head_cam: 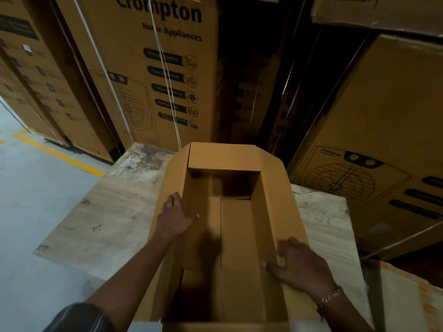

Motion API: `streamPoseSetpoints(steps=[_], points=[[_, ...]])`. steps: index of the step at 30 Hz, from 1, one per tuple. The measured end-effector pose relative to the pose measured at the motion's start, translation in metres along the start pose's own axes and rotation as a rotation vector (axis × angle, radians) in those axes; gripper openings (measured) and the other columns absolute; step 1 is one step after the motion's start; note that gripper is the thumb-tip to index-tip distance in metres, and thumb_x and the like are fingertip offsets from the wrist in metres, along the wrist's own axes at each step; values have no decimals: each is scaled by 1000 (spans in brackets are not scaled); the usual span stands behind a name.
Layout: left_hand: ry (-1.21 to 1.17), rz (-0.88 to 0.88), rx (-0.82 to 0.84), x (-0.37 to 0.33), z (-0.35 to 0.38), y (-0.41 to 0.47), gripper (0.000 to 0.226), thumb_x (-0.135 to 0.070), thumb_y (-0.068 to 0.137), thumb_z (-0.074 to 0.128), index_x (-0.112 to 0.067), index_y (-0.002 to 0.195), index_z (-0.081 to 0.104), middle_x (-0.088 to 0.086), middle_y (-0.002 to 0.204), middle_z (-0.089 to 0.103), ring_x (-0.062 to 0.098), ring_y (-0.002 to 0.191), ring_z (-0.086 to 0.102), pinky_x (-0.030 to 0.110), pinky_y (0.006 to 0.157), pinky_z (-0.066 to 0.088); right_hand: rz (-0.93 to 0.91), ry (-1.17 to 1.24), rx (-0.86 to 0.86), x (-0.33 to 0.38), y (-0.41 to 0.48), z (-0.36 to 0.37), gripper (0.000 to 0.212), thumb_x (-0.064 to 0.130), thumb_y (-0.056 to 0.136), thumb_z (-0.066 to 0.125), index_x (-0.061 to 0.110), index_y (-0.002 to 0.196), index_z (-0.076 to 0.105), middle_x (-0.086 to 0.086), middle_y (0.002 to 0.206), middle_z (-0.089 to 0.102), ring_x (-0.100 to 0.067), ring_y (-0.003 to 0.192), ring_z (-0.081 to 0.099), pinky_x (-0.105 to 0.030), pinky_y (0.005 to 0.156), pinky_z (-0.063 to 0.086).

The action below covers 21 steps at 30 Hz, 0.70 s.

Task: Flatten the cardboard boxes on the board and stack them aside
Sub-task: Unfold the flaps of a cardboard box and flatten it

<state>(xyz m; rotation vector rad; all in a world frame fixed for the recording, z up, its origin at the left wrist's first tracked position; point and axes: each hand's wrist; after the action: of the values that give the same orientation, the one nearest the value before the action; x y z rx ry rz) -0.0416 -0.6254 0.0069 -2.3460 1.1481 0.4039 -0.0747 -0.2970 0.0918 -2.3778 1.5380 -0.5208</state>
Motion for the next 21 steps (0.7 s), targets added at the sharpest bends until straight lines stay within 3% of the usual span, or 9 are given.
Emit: streamPoseSetpoints(steps=[2, 5, 7, 10, 12, 15, 17, 19, 21], points=[[-58, 3, -33, -3, -1, 17, 96, -44, 90, 64, -15, 158, 3, 14, 160, 25, 37, 137, 41, 49, 103, 43, -53, 176, -67, 17, 48, -11, 60, 69, 84, 54, 35, 133, 45, 13, 125, 47, -10, 114, 50, -32, 86, 48], [-112, -3, -87, 1, 7, 24, 84, -29, 88, 63, -21, 155, 13, 12, 130, 59, 33, 104, 64, 42, 82, 52, -53, 812, 169, 50, 123, -12, 62, 54, 90, 61, 33, 144, 40, 10, 142, 47, -15, 126, 49, -37, 101, 45], [-95, -2, -119, 5, 11, 26, 76, -30, 88, 59, -24, 152, 17, 8, 108, 66, 29, 85, 66, 40, 73, 55, 19, 963, 259, 68, 169, 2, 64, 44, 93, 62, 30, 149, 34, 3, 150, 43, -21, 132, 45, -38, 103, 42], [-103, -2, -121, 6, 12, 27, 75, -21, 86, 59, -23, 150, 20, 3, 90, 65, 21, 67, 61, 34, 59, 51, 35, 621, 187, 81, 222, 24, 84, 46, 90, 64, 29, 157, 15, -2, 165, 16, -27, 148, 24, -40, 114, 29], [-124, 1, -115, 6, 11, 24, 78, -16, 85, 59, -23, 152, 20, 0, 89, 65, 17, 65, 59, 30, 58, 46, -7, 342, 48, 86, 244, 25, 95, 53, 88, 62, 27, 158, 3, -4, 166, -2, -34, 149, 15, -47, 117, 26], [-149, 10, -108, 7, 11, 24, 82, -16, 85, 61, -24, 155, 18, -1, 95, 66, 15, 69, 60, 31, 62, 49, -73, 115, -349, 89, 266, -8, 89, 56, 89, 55, 21, 156, 8, -10, 164, 4, -36, 147, 16, -52, 114, 31], [-174, 7, -93, 8, 12, 26, 85, -16, 85, 62, -25, 155, 15, -3, 95, 64, 14, 70, 62, 35, 65, 55, -92, 46, -526, 86, 285, -37, 91, 56, 89, 54, 25, 157, 3, -8, 165, 1, -33, 151, 10, -50, 115, 26], [-195, 3, -83, 9, 14, 27, 86, -17, 86, 61, -27, 155, 12, -5, 95, 63, 14, 72, 63, 38, 68, 57, -95, -13, -538, 77, 311, -63, 91, 56, 89, 54, 30, 157, 0, -3, 166, -1, -31, 151, 7, -53, 116, 22], [-206, 9, -91, 10, 17, 28, 85, -16, 87, 60, -27, 156, 11, -2, 99, 65, 15, 74, 64, 41, 70, 58, -75, -76, -439, 66, 337, -80, 87, 55, 90, 54, 32, 157, 5, 2, 166, 2, -32, 151, 8, -58, 118, 19]])
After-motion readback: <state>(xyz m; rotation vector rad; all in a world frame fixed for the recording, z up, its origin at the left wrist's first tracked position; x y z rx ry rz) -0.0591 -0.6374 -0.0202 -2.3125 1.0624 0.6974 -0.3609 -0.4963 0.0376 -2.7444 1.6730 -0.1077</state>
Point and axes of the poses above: each hand's wrist, its own y-axis towards the middle knuckle, its own z-axis out of the palm, x = y × z
